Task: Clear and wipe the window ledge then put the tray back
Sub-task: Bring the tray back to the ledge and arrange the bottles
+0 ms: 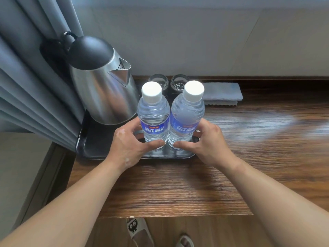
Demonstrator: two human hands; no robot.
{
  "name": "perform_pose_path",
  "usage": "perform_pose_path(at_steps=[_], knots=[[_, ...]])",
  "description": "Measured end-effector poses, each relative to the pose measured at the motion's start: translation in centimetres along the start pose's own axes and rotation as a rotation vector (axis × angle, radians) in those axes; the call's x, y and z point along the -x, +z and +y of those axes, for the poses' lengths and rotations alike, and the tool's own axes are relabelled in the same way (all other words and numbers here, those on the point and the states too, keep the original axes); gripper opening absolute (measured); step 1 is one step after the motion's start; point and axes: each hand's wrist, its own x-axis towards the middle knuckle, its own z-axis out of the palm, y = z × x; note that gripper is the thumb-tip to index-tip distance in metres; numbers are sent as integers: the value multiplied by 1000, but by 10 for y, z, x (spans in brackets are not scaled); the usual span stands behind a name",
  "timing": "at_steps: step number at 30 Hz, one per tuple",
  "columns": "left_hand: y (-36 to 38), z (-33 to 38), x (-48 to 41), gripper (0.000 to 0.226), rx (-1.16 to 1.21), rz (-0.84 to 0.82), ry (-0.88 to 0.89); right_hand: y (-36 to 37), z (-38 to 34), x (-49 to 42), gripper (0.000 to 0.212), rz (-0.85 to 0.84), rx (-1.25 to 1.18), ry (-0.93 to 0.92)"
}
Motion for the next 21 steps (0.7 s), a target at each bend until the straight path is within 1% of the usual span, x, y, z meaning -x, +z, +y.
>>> perform_pose_path(at_steps=[9, 21], knots=[[1, 0, 13, 58, -72, -31, -6, -3, -1, 15, 53, -17, 11, -7], [2, -4, 20, 65, -73, -26, -7, -3, 1, 21, 53, -28, -11, 12]])
